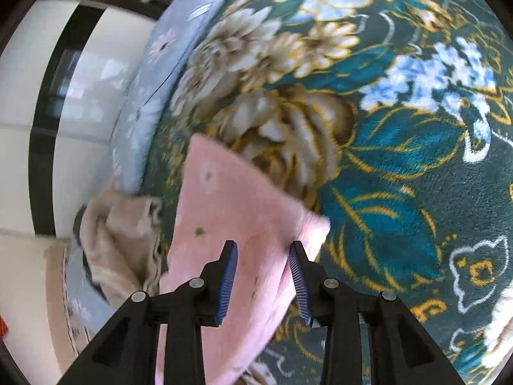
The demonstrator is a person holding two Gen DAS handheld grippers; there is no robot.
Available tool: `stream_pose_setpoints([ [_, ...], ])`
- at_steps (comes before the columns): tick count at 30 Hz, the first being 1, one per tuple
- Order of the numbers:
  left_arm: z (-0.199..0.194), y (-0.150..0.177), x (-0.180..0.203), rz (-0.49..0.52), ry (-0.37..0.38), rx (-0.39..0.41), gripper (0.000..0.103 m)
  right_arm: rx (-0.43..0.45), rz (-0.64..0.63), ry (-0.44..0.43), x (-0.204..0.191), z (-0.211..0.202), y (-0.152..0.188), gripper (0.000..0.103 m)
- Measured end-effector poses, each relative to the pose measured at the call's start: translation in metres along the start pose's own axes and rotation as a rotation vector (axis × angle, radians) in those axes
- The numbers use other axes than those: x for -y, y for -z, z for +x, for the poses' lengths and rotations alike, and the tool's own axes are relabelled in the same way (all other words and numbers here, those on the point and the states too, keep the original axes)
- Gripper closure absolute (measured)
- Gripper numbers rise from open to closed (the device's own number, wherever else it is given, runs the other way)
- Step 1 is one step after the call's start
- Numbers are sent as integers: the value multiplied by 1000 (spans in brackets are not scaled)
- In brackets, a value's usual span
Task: Fold clothes
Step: 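Grasp a pant cuff with the right gripper and lift it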
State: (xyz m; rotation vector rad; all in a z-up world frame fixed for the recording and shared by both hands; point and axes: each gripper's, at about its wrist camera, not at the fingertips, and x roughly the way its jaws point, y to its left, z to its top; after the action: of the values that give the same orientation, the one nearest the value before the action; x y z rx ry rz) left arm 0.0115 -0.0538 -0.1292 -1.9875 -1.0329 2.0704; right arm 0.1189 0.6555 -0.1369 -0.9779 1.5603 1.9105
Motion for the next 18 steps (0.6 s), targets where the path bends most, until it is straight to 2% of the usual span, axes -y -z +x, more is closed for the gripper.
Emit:
stream_pose_setpoints([
  [2,-5,0,-2,-1,5,20,41,-6,6,13,-7,4,-5,75],
  [3,-7,0,-2,0,7,27,41,-15,-15,18,-15,4,-7,91],
  [4,-9,0,-3,1,8,33,41,-28,-39,-24,-25,2,-8,96],
  [5,-11,0,-3,1,10,40,41,-43,-62,-89,-35,-2,-8,96],
  [7,-14,-1,-6,0,8,46,41,-47,-92,-364,-51,-21,-6,96],
  [8,-14,-1,-7,-3,6,44,41,-23,-126,-393,-54,-29,-6,96],
  [9,-13,-2,-9,-7,4,41,41,6,-165,-379,-56,-35,-5,96],
  [11,-13,-3,-11,-9,-3,35,41,-31,-174,-181,-40,-19,-8,96],
  [13,-13,-3,-13,0,-11,30,41,-61,-147,-45,-18,-3,-10,96],
  [15,-15,-3,-15,6,-15,30,41,-69,-86,-11,3,5,-12,96],
  [18,-18,-4,-21,-8,-7,35,41,-66,-41,-13,15,5,-13,93],
])
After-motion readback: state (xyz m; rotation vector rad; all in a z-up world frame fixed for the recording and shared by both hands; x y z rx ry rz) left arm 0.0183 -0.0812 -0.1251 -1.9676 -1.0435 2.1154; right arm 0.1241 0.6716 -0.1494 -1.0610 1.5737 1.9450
